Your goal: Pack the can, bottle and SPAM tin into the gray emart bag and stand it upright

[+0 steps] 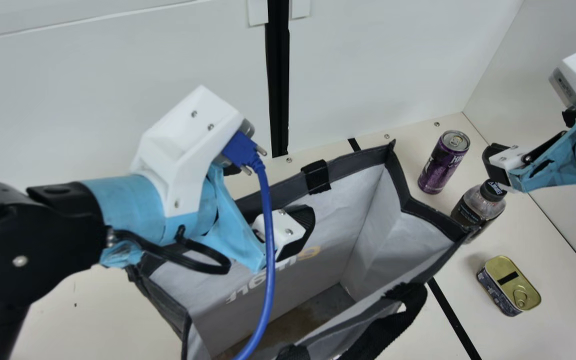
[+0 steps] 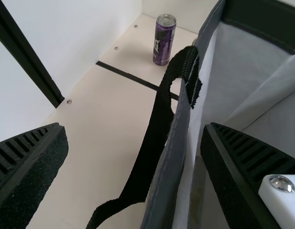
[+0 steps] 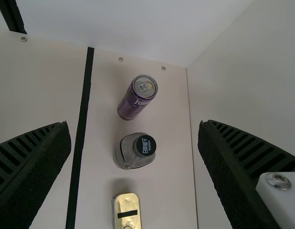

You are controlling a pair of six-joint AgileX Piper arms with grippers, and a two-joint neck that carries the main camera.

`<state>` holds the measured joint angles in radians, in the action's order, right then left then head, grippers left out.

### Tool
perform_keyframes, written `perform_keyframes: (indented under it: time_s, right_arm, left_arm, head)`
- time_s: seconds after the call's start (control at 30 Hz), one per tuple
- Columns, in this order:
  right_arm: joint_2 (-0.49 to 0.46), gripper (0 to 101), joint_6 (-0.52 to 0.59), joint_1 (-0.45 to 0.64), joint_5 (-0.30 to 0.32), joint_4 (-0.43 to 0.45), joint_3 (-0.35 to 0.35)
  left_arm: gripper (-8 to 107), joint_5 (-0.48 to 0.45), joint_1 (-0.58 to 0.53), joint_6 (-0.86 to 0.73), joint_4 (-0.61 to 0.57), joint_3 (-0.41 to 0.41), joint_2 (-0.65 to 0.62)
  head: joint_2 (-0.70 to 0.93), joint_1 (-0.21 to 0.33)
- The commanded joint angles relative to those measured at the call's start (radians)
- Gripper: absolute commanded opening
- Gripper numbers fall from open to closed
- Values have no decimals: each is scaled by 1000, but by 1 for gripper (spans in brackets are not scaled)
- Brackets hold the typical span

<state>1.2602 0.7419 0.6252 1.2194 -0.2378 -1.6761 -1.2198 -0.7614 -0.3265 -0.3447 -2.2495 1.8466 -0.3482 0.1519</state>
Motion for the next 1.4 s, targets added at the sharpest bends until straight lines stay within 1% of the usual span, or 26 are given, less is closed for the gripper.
perform_keyframes:
  time_s: [0.0, 0.1, 0.57, 0.6, 1.0, 1.23, 1.37]
  right_arm:
    - [0, 95, 0, 0, 0, 0, 0]
    - [0, 95, 0, 0, 0, 0, 0]
    - [0, 95, 0, 0, 0, 0, 0]
    - [0, 95, 0, 0, 0, 0, 0]
    - [0, 95, 0, 0, 0, 0, 0]
    - [0, 95, 0, 0, 0, 0, 0]
    - [0, 95, 0, 0, 0, 0, 0]
  left_arm:
    - [90, 0, -2, 3, 6, 4, 3]
    - [90, 0, -7, 6, 17, 11, 9]
    - [-4, 0, -14, 44, 58, 33, 9]
    - [-8, 0, -13, 51, 64, 34, 6]
    - [-8, 0, 8, 138, 174, 45, -69]
    - [-8, 0, 29, 172, 262, 23, -135]
    - [-8, 40, 33, 191, 327, 70, -200]
  head:
    - [-1, 23]
    - [-1, 23]
    - [-1, 23]
    - [-1, 23]
    - [-1, 23]
    - [-1, 23]
    - [-1, 23]
